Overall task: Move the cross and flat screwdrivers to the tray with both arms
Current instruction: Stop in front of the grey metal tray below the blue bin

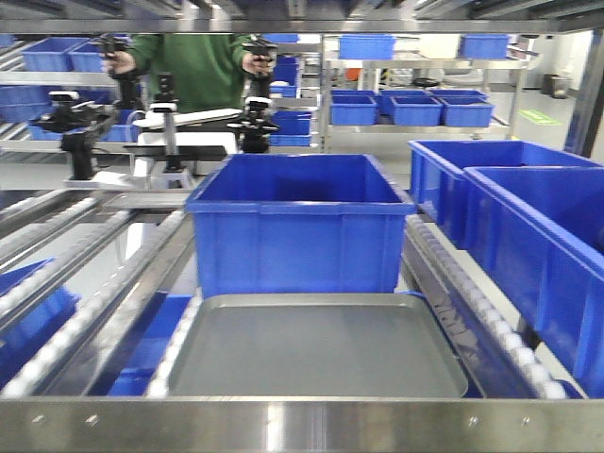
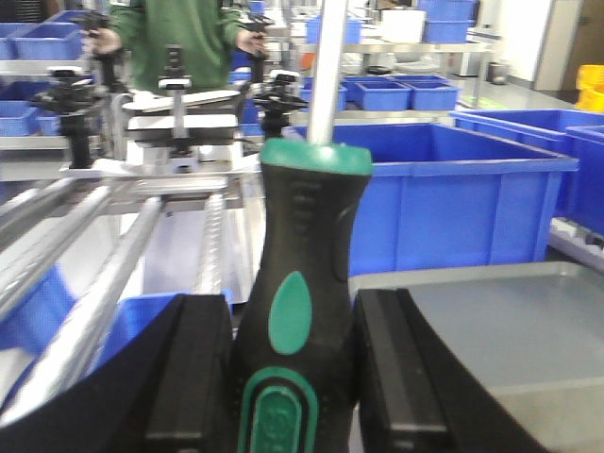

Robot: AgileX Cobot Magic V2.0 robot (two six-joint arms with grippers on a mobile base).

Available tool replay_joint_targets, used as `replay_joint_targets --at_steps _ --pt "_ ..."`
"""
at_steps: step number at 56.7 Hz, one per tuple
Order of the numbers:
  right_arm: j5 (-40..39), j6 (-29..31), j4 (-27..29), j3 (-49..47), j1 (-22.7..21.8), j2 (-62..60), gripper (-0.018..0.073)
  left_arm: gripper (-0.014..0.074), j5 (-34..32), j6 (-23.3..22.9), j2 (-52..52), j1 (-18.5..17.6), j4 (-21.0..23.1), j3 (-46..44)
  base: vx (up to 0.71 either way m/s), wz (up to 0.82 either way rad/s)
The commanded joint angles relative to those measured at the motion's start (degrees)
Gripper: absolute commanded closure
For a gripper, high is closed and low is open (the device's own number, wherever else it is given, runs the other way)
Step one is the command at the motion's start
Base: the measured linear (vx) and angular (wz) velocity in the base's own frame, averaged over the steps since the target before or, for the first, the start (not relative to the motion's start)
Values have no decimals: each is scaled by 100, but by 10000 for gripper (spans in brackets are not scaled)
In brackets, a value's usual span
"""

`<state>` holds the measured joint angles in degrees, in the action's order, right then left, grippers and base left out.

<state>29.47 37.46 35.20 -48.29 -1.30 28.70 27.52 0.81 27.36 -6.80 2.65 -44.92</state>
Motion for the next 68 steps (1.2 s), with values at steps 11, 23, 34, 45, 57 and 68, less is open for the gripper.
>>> replay_joint_targets --at_steps 11,23,34,45,57,68 --pt "-449 22 141 -162 -10 39 568 601 -580 -9 18 -34 45 -156 20 -13" --pt "-449 22 141 -162 -10 39 568 601 -580 -9 18 -34 45 -156 19 5" --pt "-449 22 141 -162 -10 39 568 601 -580 -9 18 -34 45 -156 13 5" --pt "-449 22 141 -162 -10 39 568 601 -580 -9 18 -34 45 -156 4 0" --pt "-449 22 141 -162 -10 39 568 601 -580 -9 18 -34 45 -156 0 0" --pt "-449 22 141 -162 -10 39 568 601 -580 -9 18 -34 45 -156 0 0"
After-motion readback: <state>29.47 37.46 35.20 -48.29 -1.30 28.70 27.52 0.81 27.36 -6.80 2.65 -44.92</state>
